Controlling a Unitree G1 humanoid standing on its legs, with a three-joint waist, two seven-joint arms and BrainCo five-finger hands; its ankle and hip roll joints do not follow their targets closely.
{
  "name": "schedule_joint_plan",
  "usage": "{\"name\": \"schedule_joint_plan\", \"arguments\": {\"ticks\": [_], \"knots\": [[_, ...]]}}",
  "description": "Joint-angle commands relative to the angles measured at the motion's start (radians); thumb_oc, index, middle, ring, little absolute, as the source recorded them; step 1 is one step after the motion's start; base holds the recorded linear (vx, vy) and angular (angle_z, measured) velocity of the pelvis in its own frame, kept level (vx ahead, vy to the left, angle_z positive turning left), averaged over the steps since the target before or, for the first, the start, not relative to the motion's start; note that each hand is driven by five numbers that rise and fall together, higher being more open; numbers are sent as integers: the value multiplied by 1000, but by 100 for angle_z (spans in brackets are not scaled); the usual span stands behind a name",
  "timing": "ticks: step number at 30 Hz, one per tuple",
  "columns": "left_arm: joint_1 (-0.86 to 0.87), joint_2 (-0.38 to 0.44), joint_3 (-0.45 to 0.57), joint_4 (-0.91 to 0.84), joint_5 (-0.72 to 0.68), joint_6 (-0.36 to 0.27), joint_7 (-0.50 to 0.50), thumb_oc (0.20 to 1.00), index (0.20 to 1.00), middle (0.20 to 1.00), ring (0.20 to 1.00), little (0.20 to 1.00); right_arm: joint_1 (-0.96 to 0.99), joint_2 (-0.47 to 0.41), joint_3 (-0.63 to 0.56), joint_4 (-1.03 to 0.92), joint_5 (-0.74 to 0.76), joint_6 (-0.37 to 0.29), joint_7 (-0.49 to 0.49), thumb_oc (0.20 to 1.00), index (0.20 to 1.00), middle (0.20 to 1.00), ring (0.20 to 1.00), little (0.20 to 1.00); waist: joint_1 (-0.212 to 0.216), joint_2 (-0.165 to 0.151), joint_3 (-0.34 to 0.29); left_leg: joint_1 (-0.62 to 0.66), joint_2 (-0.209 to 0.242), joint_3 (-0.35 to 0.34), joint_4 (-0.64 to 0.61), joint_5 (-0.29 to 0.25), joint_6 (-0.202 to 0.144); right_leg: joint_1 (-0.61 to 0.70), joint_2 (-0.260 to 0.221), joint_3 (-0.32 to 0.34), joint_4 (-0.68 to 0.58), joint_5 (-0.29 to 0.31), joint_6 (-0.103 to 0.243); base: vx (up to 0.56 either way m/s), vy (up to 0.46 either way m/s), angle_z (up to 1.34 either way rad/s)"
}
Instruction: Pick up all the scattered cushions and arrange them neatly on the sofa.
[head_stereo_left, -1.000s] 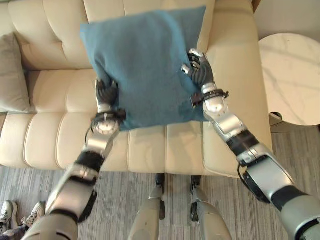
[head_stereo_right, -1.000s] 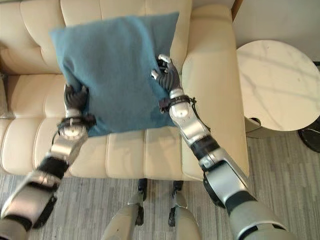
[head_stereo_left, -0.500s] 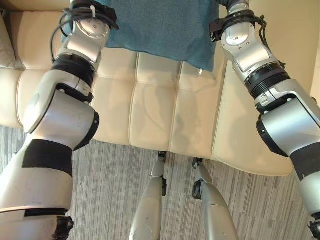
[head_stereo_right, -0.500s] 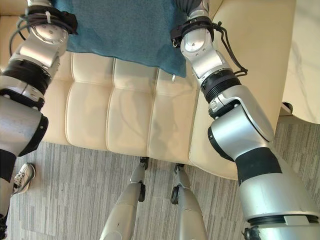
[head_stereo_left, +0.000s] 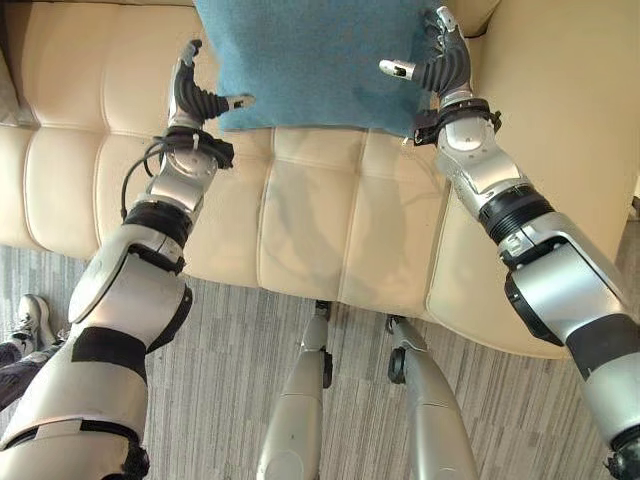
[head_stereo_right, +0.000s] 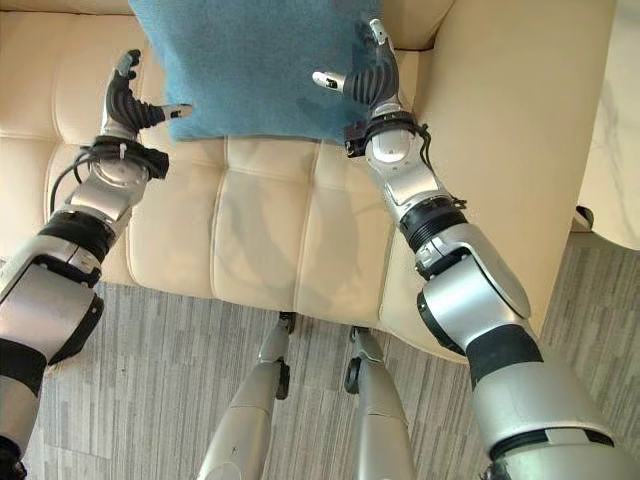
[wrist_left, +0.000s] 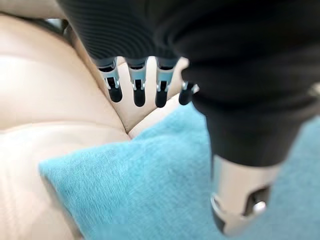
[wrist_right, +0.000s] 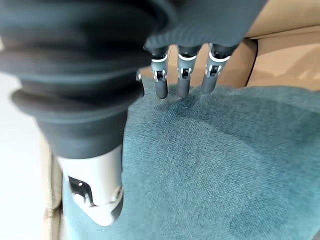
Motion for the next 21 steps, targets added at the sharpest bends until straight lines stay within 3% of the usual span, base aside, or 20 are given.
{"name": "schedule_joint_plan", "arguments": {"ticks": [1, 5, 7, 11, 14, 21], "knots": [[-55, 101, 64, -98, -25, -110, 27, 1000, 1000, 1000, 1000, 1000, -8, -49, -54, -120, -38, -90, 4, 1000, 1000, 1000, 1000, 1000, -7, -22, 43, 78, -51, 37, 41, -120, -21, 128, -16, 62, -120, -16, 136, -25, 14, -11], [315, 147, 257, -440, -90, -156, -34, 1000, 1000, 1000, 1000, 1000, 322, -147, -141, -444, -93, -92, 99, 1000, 1000, 1000, 1000, 1000, -20, -38, 16, 153, -49, 53, 23, -125, -21, 205, -13, 55, -153, -7, 133, 3, 18, -10], [509, 128, 353, -531, -109, -160, -84, 1000, 1000, 1000, 1000, 1000, 531, -193, -213, -569, -138, -87, 151, 1000, 1000, 1000, 1000, 1000, -33, -48, -1, 196, -50, 62, 18, -135, -20, 252, -14, 51, -166, -6, 133, 45, 24, -17], [917, 40, 490, -643, -53, -129, -179, 1000, 1000, 1000, 1000, 1000, 1020, -201, -357, -743, -207, -89, 292, 1000, 1000, 1000, 1000, 1000, -67, -76, -53, 299, -46, 89, 22, -179, -10, 364, -23, 45, -186, -14, 139, 92, 41, -8], [1202, -60, 544, -611, 58, -90, -252, 1000, 1000, 1000, 1000, 1000, 1324, -176, -396, -722, -318, -66, 397, 1000, 1000, 1000, 1000, 1000, -89, -90, -108, 395, -41, 119, 49, -220, 10, 466, -33, 50, -193, -22, 151, 92, 128, -40], [1350, -206, 508, -348, 173, -42, -294, 1000, 1000, 1000, 1000, 1000, 1444, -111, -323, -420, -504, -23, 422, 1000, 1000, 1000, 1000, 1000, -107, -83, -191, 540, -40, 163, 15, -238, 30, 548, -33, 82, -202, -5, 171, 6, 94, -32]]}}
